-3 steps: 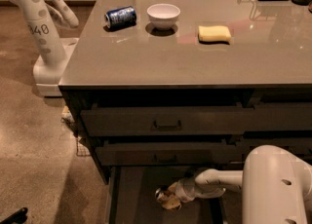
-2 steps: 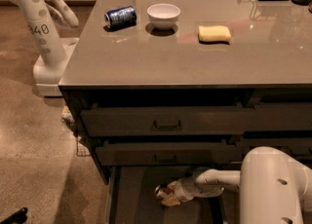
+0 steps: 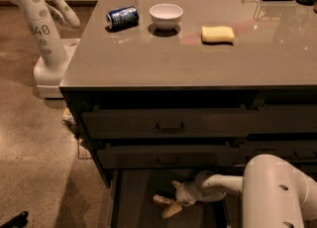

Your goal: Place orange can into bottom drawer

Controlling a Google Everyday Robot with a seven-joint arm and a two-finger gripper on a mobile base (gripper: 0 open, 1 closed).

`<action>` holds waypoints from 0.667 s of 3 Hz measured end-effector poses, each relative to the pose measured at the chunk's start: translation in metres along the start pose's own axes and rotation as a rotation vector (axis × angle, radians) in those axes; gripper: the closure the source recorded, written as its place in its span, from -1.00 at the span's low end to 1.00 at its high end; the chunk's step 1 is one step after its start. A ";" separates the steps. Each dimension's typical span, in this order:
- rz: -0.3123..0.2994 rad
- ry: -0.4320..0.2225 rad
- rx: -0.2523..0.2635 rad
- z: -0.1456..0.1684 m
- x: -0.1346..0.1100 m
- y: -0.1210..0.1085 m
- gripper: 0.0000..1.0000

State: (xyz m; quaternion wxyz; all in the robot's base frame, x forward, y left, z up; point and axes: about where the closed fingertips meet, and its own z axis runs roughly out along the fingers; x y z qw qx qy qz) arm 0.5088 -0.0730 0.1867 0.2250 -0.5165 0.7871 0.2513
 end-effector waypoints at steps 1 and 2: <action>0.020 -0.017 0.028 -0.017 0.010 0.000 -1.00; 0.046 -0.008 0.077 -0.055 0.027 0.000 -1.00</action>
Offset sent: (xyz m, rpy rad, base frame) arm -0.0250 -0.1026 0.0565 -0.0514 -0.0542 -0.1448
